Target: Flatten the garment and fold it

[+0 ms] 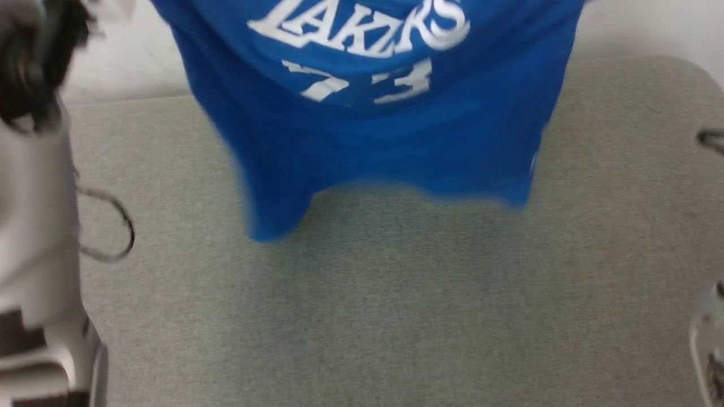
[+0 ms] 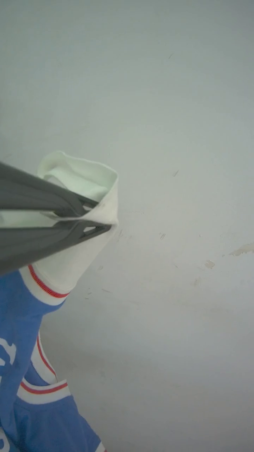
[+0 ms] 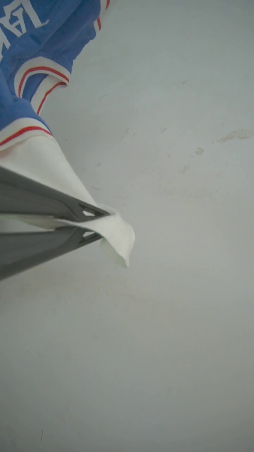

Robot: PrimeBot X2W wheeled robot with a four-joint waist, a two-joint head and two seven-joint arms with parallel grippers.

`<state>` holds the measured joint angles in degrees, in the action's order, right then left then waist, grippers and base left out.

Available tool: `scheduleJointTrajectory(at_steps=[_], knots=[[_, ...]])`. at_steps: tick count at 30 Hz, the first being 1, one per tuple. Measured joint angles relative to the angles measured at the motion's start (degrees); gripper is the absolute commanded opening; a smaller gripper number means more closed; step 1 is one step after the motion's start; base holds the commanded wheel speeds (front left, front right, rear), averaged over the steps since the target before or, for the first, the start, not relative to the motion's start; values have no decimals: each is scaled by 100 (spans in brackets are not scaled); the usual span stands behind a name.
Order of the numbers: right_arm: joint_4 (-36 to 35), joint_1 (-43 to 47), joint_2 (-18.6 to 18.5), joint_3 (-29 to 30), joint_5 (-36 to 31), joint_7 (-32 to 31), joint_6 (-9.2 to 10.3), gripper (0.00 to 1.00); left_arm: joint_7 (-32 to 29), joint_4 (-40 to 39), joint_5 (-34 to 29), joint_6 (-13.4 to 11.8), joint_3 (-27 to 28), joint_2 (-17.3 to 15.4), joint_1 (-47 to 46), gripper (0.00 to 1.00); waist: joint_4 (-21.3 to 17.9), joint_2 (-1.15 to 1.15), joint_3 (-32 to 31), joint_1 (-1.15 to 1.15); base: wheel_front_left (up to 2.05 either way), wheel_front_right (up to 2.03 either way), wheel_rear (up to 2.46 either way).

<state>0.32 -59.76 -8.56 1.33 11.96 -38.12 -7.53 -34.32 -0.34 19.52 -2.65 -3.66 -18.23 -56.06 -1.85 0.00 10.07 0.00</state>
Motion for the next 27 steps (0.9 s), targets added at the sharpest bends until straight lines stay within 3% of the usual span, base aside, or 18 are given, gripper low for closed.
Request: scheduleJointTrajectory(at_steps=[8,15,27], knots=[[1266,-1206,70,-209,-330,87,0,0,-137,1029,-215,7,-100,-100,-1187,0,-153,0,129,0,0,0,0],[2027,-2053,62,-110,-579,154,0,0,-78,1397,-287,-49,-137,-105,-2030,0,-203,0,602,1,0,0,0],[2212,-3398,-160,-55,-999,716,0,0,1166,1690,-248,-83,65,-86,-3466,0,-124,0,1875,2,0,0,0]])
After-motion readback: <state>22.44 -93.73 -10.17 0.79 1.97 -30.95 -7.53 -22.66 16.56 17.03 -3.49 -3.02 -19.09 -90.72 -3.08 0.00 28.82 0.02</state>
